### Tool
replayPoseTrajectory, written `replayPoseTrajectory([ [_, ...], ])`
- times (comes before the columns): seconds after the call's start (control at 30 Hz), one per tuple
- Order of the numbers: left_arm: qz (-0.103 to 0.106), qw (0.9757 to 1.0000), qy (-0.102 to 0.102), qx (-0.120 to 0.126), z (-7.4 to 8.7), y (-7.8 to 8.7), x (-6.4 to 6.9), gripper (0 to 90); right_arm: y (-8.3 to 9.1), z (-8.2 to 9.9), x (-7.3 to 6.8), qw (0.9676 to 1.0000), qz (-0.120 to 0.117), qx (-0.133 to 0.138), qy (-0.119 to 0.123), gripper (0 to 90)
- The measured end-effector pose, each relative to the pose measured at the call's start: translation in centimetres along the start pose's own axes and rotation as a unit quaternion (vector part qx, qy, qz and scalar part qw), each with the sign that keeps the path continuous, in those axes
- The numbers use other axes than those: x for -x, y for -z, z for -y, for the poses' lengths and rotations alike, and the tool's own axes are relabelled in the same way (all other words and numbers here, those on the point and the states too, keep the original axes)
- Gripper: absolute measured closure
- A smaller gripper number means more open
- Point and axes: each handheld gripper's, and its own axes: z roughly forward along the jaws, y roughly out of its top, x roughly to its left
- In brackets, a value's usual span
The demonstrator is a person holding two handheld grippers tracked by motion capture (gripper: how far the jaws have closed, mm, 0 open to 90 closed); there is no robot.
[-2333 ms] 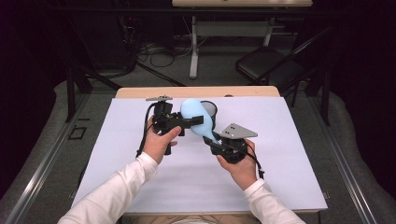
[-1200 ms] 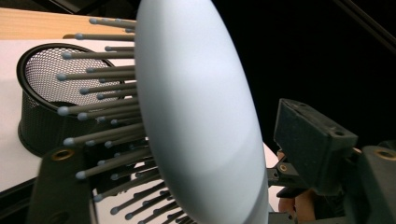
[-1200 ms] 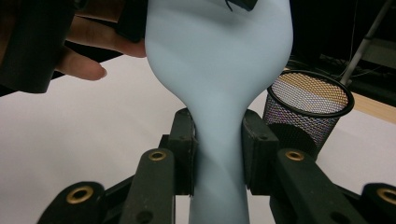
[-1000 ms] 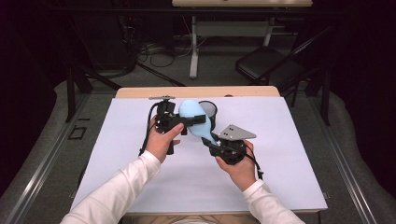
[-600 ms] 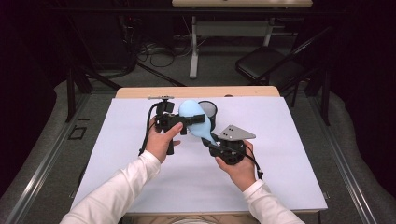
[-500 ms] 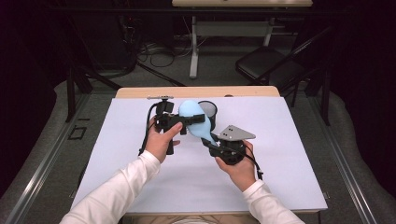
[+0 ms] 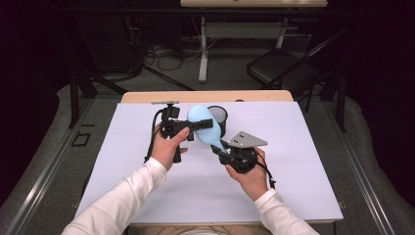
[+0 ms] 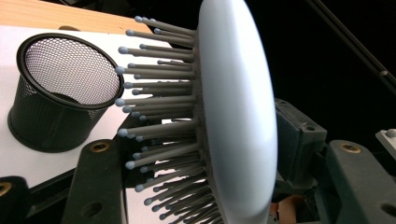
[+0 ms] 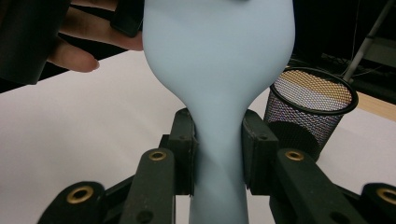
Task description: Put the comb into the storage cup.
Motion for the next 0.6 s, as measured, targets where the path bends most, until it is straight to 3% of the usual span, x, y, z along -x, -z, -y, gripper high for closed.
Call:
replayPoseTrajectory([
  [0.6, 0.011, 0.9998, 0.019, 0.000, 0.17, 0.10, -0.03, 44.7, -0.13, 0.24, 0.01, 1.0000, -0.004, -0.002, -0.002, 69.6],
])
